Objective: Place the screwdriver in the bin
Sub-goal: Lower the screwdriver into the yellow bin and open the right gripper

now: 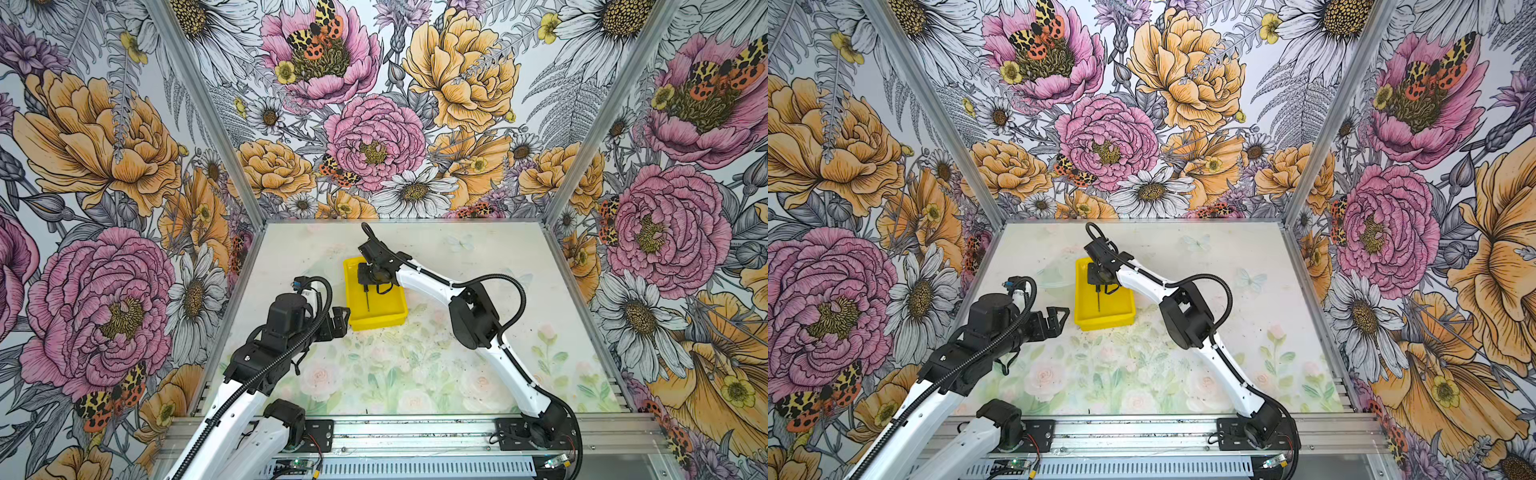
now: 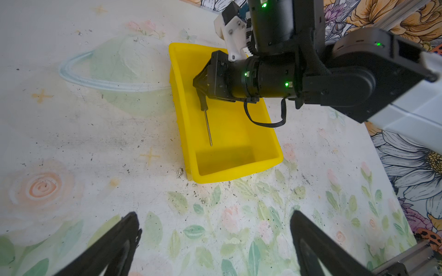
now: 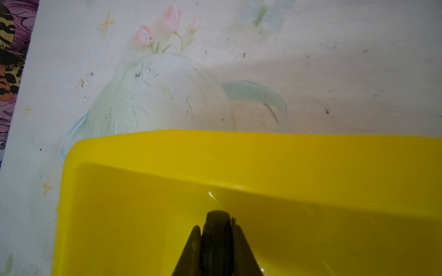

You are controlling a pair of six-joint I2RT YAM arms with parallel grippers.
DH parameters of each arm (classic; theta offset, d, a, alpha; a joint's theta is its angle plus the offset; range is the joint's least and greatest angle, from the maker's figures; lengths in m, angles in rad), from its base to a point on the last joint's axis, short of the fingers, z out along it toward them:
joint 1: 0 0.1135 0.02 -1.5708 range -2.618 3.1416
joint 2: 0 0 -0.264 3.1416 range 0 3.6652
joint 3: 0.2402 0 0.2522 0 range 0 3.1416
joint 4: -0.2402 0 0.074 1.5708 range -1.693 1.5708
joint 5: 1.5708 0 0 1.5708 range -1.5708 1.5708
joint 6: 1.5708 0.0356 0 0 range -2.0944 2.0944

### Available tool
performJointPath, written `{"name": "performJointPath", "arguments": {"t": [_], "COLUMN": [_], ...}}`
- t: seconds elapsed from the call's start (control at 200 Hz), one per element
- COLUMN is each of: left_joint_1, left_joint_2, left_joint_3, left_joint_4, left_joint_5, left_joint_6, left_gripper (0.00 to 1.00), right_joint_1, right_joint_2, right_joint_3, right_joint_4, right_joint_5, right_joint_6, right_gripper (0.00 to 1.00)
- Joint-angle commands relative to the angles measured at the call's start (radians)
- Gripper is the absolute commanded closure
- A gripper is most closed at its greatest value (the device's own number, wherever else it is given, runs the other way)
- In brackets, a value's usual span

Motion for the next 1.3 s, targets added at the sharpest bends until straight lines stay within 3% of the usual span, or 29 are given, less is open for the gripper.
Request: {"name": "performJointPath", "arguments": {"t": [0.0,0.23,0.505,0.981,1.291], "left_joint_1": [-0.009,-0.018,-0.035,-0.043,-0.083], "left_joint_2": [0.001,-0.003,-0.006,-0.015,-0.054], "left_joint_3": [0.004,0.003,0.0,0.0,-0.003], "left_joint_4": [-0.003,-0.003,-0.001,0.005,0.006], "left_joint_5": [-0.016,-0.029,-0.04,-0.019,-0.05], "left_joint_6": [-0.006,-0.008,-0.01,-0.005,-0.01], "left_gripper": [0.01,0.01,0.01,0.01,0.01], "right_joint_1": [0.014,0.022,0.022,0.061,0.074], "right_joint_2": [0.038,0.051,0.024,-0.047,-0.12], "right_joint_3": [0.03,0.028,-0.013,-0.034,-0.069], "right_joint_4": [0.023,0.021,0.02,0.021,0.018], "right_joint_5": [-0.012,-0.018,-0.008,0.051,0.089], "right_joint_6": [0.033,0.046,0.036,-0.017,-0.042], "right_gripper": [1.0,1.0,0.91,0.7,0.5]}}
